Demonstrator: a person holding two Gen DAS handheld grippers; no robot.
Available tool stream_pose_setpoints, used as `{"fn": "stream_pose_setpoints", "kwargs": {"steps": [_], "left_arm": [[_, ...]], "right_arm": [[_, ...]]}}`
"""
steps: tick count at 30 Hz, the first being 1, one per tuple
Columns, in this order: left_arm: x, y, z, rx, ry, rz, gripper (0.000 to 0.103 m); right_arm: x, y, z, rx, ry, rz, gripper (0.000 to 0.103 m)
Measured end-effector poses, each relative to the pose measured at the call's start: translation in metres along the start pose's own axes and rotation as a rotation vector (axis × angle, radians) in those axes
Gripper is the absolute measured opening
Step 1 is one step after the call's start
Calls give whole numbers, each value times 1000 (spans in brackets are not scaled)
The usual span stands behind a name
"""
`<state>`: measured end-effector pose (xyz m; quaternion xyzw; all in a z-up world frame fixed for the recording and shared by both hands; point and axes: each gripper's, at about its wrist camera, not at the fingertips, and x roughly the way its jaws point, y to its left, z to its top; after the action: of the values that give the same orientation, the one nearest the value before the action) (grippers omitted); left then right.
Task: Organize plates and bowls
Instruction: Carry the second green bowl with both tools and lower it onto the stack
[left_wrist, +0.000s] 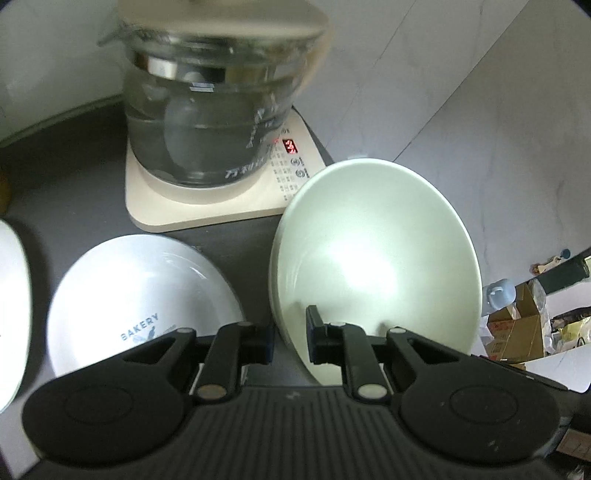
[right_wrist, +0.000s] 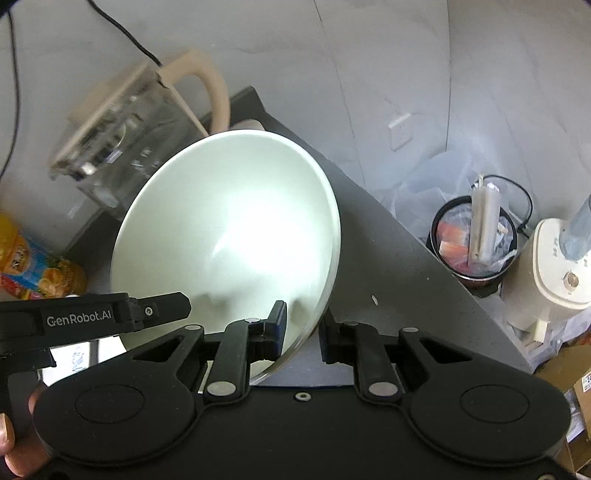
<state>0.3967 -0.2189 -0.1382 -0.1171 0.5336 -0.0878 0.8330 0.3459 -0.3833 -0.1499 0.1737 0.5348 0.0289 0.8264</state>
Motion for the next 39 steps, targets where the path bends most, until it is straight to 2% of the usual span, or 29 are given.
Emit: {"fn": "stream_pose_setpoints", "kwargs": {"steps": [16,23,28,31,39], "left_arm": [[-63,-4,-30,-7,-77,20,15],[-86,-1,-49,-24,-93,43,15],[-107,6,-63,-73,-90,46,17],[-120,5,-73,-54,-117,62,17],[-136,15,-96,-100,-114,63,17]], "right_arm": [[-57,21,-21,-77,-43,58,19],[-74,31,-35,-112,-36,89,19],[-87,39,-47,-151,-20,118,20],[-96,44,-54,-172,-11,140,21],[-109,48,-68,-196,6,187,21]]}}
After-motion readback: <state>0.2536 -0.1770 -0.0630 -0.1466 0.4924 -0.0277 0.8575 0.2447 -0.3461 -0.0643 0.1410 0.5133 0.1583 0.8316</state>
